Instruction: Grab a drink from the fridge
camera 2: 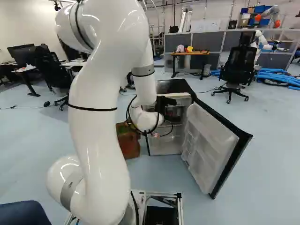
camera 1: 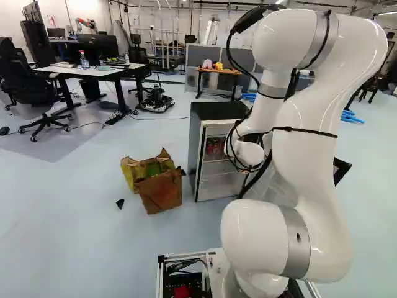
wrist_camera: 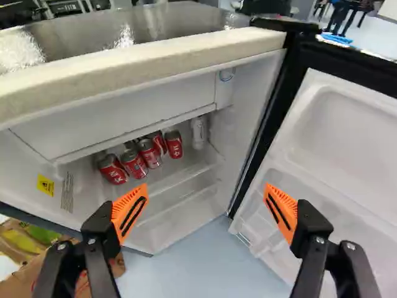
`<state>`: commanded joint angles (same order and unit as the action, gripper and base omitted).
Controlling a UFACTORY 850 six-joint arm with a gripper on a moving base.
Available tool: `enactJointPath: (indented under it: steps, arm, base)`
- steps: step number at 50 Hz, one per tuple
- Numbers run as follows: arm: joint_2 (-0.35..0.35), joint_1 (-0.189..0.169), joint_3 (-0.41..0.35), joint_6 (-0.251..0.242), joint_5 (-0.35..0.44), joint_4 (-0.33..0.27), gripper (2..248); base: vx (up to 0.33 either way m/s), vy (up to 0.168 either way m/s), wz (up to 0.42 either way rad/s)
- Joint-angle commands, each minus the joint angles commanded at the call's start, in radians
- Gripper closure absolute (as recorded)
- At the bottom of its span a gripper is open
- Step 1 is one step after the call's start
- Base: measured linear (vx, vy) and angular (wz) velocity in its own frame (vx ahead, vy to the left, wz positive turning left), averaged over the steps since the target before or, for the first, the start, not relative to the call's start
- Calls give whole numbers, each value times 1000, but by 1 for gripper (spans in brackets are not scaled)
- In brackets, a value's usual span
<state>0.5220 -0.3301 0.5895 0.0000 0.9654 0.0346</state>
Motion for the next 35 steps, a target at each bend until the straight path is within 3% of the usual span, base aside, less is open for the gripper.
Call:
enactJointPath:
  steps: [16, 35]
  arm:
    - [71, -29, 49, 0, -47, -168, 3]
    - [142, -36, 88, 0, -79, -342, 3]
  base:
    - [0, 0, 0]
    - [0, 0, 0]
